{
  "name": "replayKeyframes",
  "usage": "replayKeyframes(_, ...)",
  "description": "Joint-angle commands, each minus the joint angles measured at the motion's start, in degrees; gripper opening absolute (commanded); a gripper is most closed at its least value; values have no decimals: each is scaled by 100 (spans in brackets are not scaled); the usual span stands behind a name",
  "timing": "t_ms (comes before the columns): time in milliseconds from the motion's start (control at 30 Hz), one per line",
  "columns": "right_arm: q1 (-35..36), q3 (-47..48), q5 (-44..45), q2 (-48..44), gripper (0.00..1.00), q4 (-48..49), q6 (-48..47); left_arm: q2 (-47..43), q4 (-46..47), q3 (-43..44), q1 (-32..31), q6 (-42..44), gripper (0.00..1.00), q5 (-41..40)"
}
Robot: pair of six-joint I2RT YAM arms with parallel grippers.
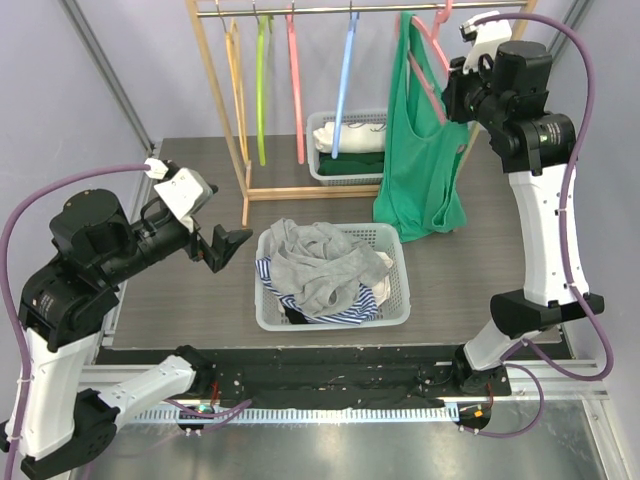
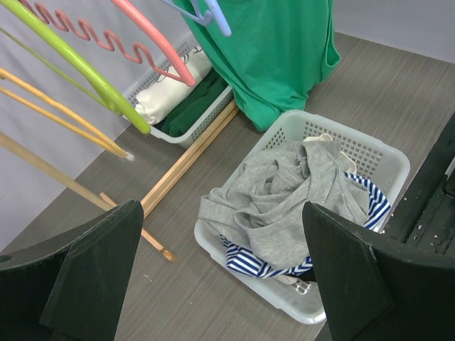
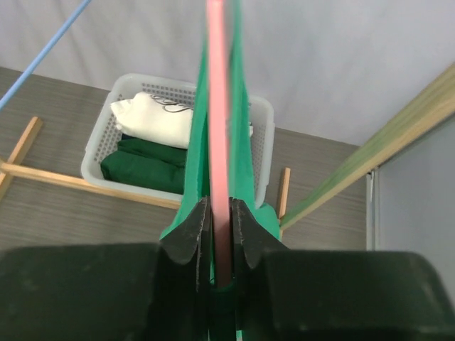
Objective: Remove the tank top from the hanger
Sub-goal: Pick up the hanger from the clothesline.
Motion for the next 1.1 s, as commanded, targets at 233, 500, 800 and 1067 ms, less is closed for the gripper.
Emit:
replayKeyframes(233,63,-479,424,-435,1,1462,-16,-98,249,128,83,-63,100,112)
replayKeyframes(500,124,-1675,635,-1166,1,3608,28,-212,240,48,127,-45,100,59)
replayKeyframes(800,133,-2317,477,-1588,1,4426,458,-300,232,13,179,-19,100,24)
replayKeyframes(1067,133,-3671,565,-1932,1,6650,933,-397,240,-22,179,8,100,-46)
